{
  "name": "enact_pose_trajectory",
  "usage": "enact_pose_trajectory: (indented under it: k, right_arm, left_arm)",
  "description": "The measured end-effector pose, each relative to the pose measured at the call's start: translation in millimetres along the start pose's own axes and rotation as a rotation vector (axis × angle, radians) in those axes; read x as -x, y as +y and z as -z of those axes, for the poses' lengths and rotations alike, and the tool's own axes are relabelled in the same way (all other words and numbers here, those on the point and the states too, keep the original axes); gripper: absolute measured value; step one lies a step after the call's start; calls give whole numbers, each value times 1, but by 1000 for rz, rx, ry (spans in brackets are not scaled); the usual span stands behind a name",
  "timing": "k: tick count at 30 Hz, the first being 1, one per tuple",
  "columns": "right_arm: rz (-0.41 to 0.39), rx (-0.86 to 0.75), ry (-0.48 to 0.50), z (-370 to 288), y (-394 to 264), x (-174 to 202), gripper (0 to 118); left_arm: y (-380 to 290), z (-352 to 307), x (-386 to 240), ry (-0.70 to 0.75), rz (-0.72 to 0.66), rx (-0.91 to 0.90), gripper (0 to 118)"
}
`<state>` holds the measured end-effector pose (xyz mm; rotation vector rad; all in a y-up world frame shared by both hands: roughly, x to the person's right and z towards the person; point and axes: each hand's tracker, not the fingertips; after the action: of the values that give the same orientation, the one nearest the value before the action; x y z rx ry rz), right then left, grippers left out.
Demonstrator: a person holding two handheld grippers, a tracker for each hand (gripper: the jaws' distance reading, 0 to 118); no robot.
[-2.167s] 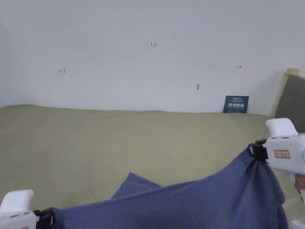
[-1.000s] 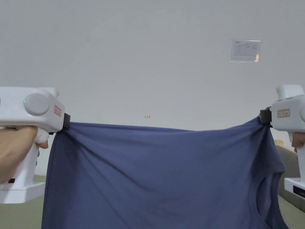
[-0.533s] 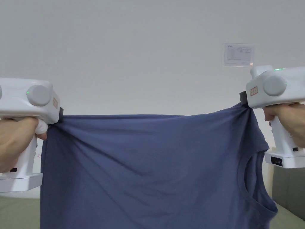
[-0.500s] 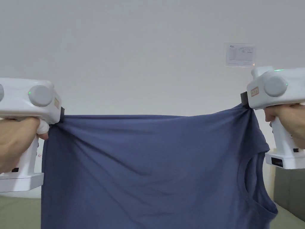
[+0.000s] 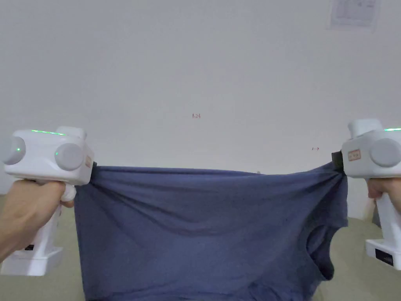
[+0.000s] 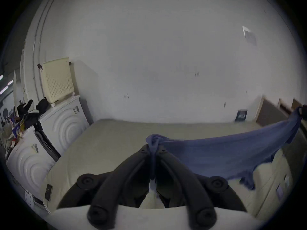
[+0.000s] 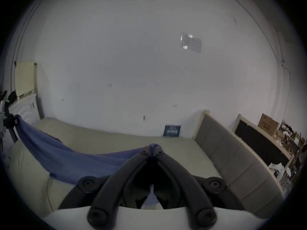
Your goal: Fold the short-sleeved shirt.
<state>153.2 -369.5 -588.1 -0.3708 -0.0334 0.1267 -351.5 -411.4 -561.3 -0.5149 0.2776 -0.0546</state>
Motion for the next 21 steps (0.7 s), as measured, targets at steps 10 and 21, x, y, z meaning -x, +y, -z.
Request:
enact_pose_trajectory:
  k: [10, 21]
  right_arm:
    - [24, 247, 128, -73, -224, -13, 0]
    - [60, 386, 183, -223, -383, -11, 0]
  left_arm:
    - [-201, -16, 11, -92, 22, 261, 5]
    - [-355, -142, 62, -110, -94, 368, 5]
